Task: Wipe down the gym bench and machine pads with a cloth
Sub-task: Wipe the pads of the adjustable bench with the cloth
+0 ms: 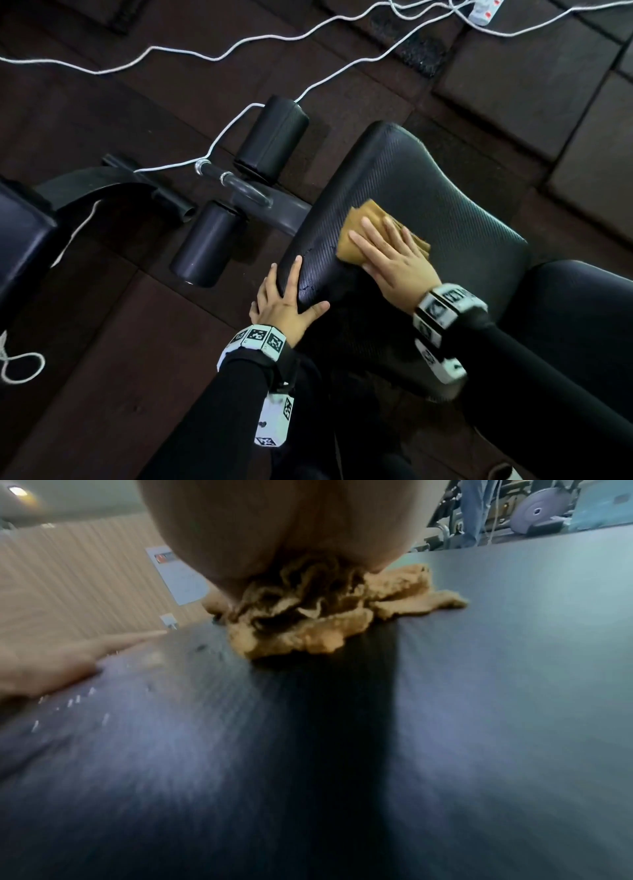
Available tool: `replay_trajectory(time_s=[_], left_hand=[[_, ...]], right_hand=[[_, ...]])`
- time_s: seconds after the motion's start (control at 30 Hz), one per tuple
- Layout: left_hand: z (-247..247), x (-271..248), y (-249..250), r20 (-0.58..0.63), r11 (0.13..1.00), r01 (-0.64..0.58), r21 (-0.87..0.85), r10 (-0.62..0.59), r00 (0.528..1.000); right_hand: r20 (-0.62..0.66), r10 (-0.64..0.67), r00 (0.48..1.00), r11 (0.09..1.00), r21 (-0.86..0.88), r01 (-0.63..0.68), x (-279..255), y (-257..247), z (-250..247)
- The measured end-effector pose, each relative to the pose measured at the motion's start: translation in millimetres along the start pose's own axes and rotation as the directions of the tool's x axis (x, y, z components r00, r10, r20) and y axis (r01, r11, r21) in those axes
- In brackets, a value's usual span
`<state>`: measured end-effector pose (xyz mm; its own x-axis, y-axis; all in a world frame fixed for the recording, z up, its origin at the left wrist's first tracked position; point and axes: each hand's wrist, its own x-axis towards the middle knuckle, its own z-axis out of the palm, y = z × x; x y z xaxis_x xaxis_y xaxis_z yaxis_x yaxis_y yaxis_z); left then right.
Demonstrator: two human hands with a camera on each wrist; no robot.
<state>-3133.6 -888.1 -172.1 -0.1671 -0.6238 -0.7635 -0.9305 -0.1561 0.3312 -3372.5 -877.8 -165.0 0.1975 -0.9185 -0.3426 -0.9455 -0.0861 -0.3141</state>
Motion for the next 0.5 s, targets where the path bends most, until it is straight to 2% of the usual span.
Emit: replay_trajectory(time_s=[0.1,0.17,0.27,0.4,0.5], left_hand=[[-1,-1,0,0.018,1.0,-0.006,0.005,0.006,1.0],[-1,-2,1,0.017,1.0,-0.009,0.006,0.009,1.0],[-1,-2,0,-0.003,1.0,-0.015,0.001,0.015,1.0],[1,-2,-1,-0.019,1.0,-0.019,-0.02,0.019,1.0],[0,-2,-1,-0.022,0.999,-0.026,-0.035,0.025,0.999]], right_hand=[[0.028,0.129,0.991,0.992,0.005,-0.13,-34,30,-1],[0.026,0.245,0.969,0.969,0.028,-0.245,-31,50,-7],[0.016,0.366,0.931,0.923,0.123,-0.365,9,67,-20],[-0.009,0.475,0.88,0.86,0.215,-0.462,75,58,-32],[-0.018,0.422,0.907,0.888,0.211,-0.409,100,35,-35]])
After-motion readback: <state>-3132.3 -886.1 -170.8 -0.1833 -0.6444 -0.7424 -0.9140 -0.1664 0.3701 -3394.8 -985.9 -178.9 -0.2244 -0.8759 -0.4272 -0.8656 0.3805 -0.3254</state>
